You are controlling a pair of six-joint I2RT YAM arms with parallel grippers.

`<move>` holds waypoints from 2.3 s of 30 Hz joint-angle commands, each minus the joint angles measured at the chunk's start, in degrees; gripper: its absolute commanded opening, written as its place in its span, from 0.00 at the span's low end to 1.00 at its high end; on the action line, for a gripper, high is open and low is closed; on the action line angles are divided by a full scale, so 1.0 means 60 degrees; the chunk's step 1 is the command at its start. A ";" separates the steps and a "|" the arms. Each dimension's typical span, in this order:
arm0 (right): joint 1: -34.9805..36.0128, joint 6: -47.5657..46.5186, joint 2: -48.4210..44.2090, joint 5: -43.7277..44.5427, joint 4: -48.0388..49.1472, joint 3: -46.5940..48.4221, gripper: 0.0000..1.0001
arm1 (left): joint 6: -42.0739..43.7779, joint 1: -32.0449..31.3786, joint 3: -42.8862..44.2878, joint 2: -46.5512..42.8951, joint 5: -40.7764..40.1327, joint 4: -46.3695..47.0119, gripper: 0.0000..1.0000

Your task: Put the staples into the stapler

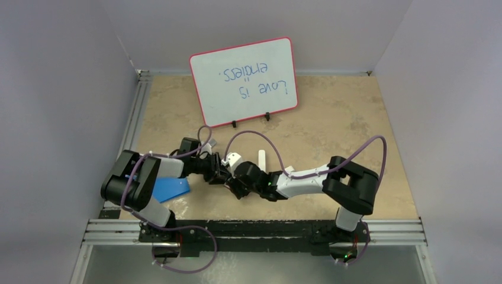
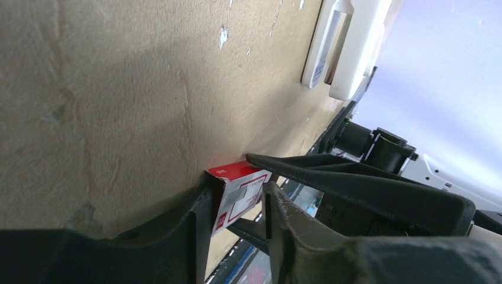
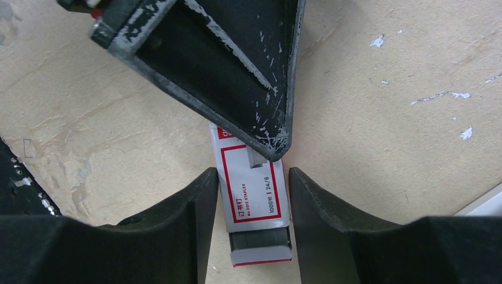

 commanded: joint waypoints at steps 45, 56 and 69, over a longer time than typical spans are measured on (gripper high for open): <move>0.0742 -0.1758 -0.0053 -0.0230 0.0721 -0.0434 0.46 | 0.0789 0.0592 0.0550 -0.2284 -0.2730 -0.3756 0.38; 0.0742 -0.1887 0.0078 -0.0622 0.0407 -0.0242 0.37 | 0.0688 0.0592 0.0248 -0.2483 -0.2596 -0.3603 0.21; 0.0741 -0.2497 0.0325 -0.1162 0.0279 -0.0010 0.40 | 0.0158 0.0592 -0.0477 -0.3352 -0.2435 -0.3484 0.23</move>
